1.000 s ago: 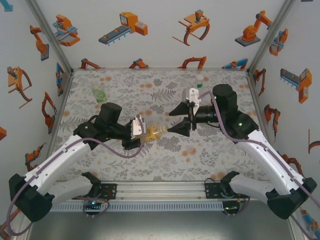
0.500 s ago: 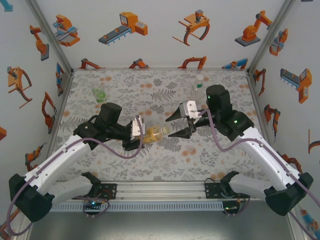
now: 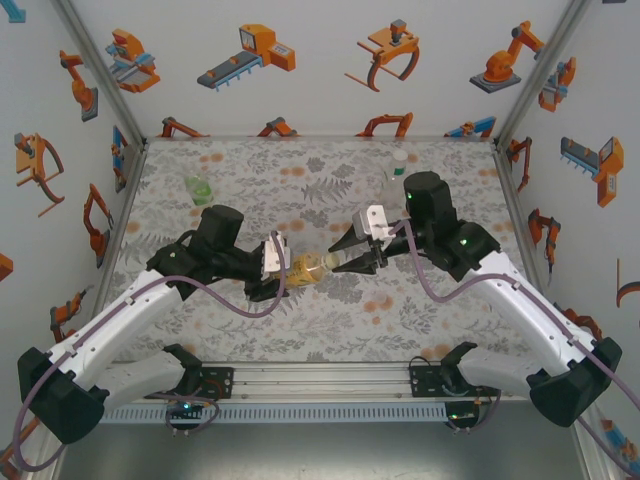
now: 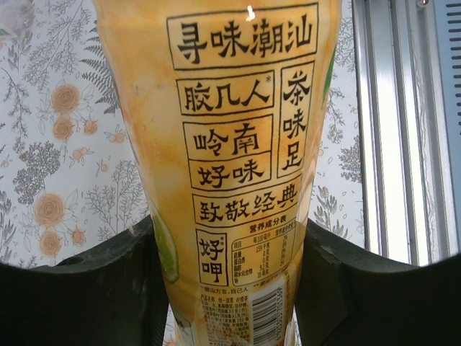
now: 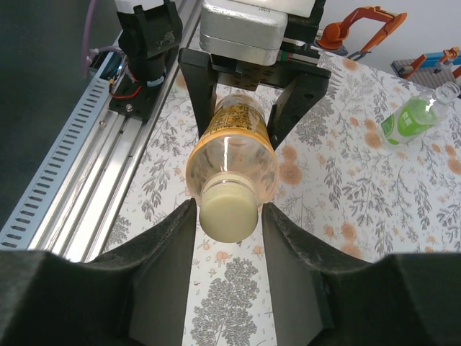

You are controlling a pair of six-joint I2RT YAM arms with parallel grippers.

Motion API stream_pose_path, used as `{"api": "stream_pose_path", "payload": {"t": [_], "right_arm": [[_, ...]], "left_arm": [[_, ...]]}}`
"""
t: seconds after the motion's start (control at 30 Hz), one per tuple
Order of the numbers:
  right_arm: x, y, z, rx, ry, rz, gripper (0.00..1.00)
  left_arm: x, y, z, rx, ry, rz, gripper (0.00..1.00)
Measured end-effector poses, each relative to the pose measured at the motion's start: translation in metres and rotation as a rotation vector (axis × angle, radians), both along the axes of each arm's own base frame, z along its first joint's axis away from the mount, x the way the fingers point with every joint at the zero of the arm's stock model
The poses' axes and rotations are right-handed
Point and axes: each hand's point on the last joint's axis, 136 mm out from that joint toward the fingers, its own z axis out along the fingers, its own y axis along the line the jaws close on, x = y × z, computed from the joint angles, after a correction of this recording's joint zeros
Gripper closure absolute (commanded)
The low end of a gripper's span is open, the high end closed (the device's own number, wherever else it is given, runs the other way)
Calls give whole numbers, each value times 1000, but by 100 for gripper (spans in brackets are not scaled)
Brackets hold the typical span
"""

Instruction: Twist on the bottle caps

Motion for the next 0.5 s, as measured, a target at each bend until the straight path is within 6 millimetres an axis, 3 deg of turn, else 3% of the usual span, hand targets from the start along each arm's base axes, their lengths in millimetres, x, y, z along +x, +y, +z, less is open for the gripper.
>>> {"api": "stream_pose_path", "payload": {"t": [0.33, 0.5], "right_arm": [[2, 0, -1, -7, 5, -12, 85], [10, 2, -6, -26, 111, -81, 100]], "left_arm": [[0, 0, 0, 2, 0, 2, 100], [4, 2, -3, 18, -8, 21, 100]]}}
